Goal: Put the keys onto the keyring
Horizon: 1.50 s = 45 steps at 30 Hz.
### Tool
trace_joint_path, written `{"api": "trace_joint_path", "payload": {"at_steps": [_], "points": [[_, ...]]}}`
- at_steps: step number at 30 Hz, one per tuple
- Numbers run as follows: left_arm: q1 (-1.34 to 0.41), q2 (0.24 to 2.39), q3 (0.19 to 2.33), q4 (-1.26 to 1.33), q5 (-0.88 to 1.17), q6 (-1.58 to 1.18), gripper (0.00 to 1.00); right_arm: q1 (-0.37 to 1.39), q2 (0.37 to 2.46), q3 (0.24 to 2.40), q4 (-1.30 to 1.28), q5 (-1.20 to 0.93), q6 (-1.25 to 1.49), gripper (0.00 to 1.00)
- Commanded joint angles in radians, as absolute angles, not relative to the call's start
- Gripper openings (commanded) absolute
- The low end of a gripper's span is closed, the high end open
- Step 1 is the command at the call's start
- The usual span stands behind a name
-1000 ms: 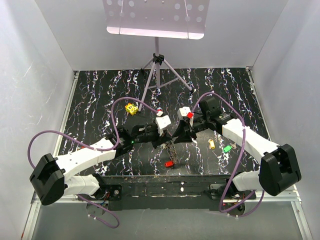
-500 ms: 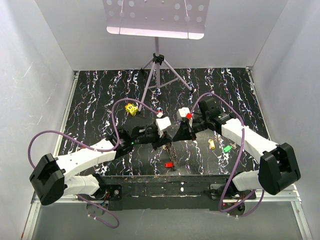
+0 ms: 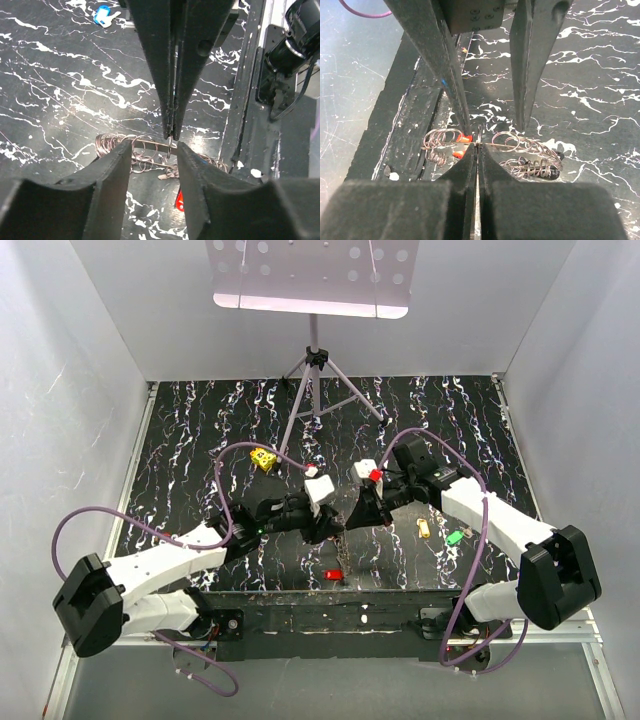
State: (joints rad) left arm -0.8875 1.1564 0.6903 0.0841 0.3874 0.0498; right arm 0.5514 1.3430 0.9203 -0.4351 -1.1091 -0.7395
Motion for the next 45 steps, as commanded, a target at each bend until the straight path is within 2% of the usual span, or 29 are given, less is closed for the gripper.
{"api": "trace_joint_path", "payload": {"at_steps": [1,4,5,7,13,17,27,40,45], "points": [[-0.887,1.066,0.644,0.126,0.35,0.034,0.45,0.568,1.336,0.973,-0.46,-1.147,-0.745,0.01],[-0.887,0.997,0.606,0.13,0.327,0.034,0.53,0.584,1.335,0.982,-0.492,-1.125,-0.785,0.01],[-0.887,0.977,0.591,0.124,0.321,0.034,0.59,0.592,1.333,0.986,-0.514,-1.1,-0.813,0.01],[-0.887,0.922,0.569,0.101,0.295,0.028,0.65,0.627,1.327,0.999,-0.558,-1.014,-0.876,0.01],[-0.888,0.756,0.466,0.086,0.313,0.008,0.67,0.682,1.333,1.045,-0.649,-0.865,-0.943,0.01],[-0.89,0.758,0.454,0.086,0.356,0.02,0.67,0.736,1.357,1.081,-0.693,-0.759,-0.954,0.01],[-0.894,0.923,0.465,0.196,0.362,0.061,0.61,0.772,1.405,1.13,-0.749,-0.735,-0.948,0.01],[-0.896,0.928,0.407,0.33,0.368,0.008,0.34,0.773,1.425,1.161,-0.818,-0.804,-0.997,0.01],[-0.896,0.956,0.407,0.374,0.396,-0.051,0.29,0.773,1.425,1.157,-0.801,-0.815,-0.98,0.01]]}}
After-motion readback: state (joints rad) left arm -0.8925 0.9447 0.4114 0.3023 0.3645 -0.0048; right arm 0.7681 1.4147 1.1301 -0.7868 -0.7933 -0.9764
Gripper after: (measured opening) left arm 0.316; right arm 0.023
